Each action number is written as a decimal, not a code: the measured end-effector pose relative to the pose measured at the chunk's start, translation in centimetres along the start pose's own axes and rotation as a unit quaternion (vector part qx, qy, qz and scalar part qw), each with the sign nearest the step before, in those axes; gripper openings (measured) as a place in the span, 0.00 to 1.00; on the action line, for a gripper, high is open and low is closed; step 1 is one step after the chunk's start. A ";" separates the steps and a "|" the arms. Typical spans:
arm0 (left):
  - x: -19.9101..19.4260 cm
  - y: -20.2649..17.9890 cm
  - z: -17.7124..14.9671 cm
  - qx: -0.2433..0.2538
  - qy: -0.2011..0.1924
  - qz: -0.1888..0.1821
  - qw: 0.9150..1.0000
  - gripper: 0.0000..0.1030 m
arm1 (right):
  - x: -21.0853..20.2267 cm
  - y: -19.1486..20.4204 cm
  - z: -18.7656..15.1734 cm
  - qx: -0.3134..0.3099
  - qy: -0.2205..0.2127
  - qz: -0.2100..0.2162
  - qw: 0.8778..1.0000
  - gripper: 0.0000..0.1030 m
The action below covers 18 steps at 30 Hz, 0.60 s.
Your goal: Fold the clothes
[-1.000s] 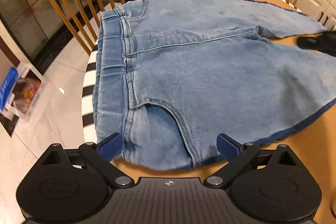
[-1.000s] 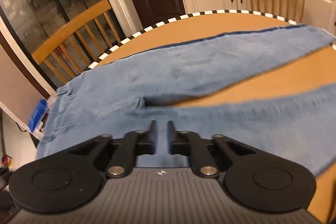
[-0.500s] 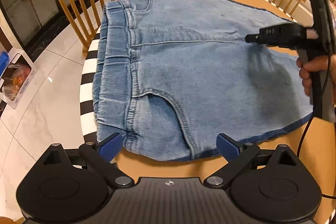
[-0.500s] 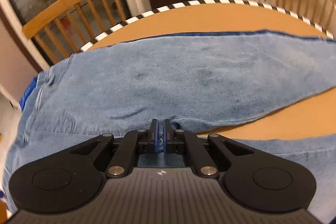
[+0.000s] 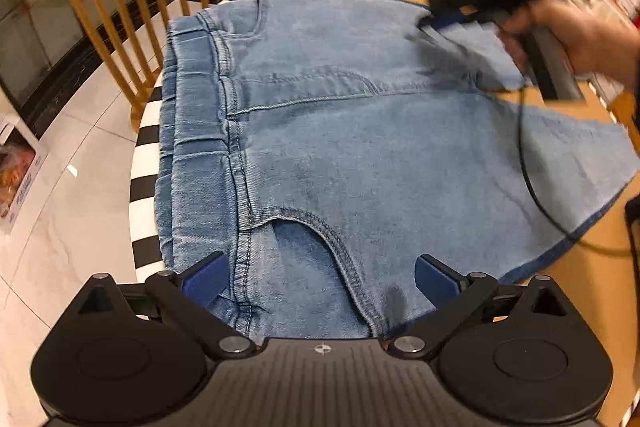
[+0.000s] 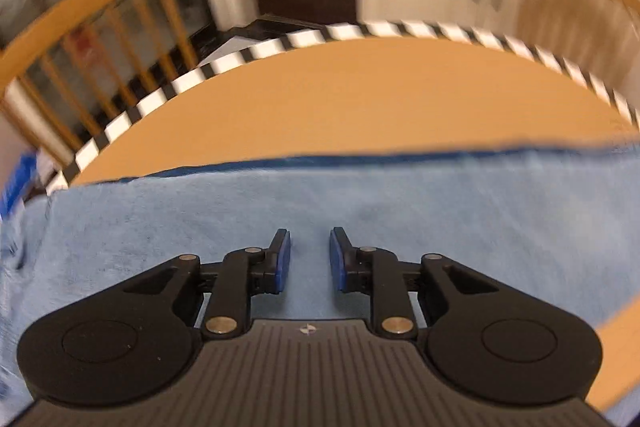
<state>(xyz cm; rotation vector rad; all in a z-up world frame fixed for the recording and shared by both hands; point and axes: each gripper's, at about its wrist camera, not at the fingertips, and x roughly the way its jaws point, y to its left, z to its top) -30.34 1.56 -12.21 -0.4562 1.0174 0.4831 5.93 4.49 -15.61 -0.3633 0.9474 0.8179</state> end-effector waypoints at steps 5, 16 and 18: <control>0.5 -0.5 -0.4 0.036 0.006 0.009 0.999 0.99 | 2.1 1.9 3.2 -0.041 0.009 -0.016 0.999 0.23; 0.7 -0.7 -1.1 0.054 0.003 0.005 0.999 1.00 | 3.3 4.3 4.1 -0.096 -0.025 -0.032 0.995 0.23; 0.6 -0.8 -1.3 0.058 0.004 0.005 0.998 1.00 | 2.8 4.4 4.3 -0.099 -0.014 -0.025 0.995 0.24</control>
